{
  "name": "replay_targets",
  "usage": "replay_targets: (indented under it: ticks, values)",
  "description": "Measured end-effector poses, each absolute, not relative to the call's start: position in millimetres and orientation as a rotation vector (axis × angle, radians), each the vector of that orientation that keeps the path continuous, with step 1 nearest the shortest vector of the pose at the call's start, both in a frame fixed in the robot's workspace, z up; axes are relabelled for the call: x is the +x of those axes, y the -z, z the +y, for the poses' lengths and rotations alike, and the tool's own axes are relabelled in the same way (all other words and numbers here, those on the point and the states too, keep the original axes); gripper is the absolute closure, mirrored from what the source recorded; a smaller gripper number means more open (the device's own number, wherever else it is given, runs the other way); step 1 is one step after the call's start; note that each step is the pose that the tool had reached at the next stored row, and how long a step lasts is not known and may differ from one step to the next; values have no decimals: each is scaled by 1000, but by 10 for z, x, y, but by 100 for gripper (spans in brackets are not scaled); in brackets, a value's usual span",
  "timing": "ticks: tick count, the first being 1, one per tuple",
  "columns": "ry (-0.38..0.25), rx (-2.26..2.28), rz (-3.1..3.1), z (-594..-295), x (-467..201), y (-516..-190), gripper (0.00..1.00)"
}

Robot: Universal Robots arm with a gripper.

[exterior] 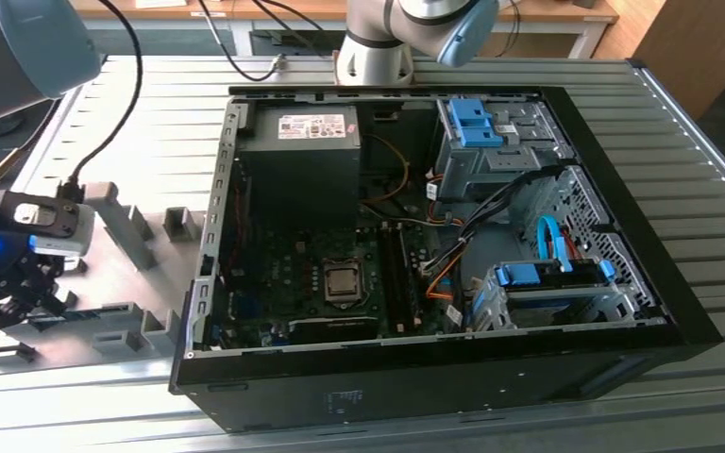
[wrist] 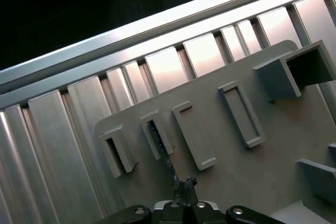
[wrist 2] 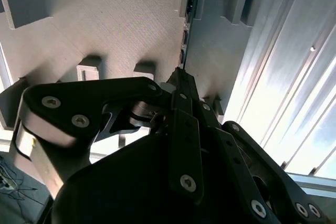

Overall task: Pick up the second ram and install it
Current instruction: 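Pick up the second ram and move it above second insertion slot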

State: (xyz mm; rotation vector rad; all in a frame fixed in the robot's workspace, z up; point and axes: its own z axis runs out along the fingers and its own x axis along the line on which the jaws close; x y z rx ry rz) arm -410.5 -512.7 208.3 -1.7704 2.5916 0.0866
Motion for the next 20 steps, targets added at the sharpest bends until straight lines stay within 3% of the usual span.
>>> replay_targets:
  ticks: [20]
  values:
    - [-87,-1944,2469,-5127,-4104,-2083,89]
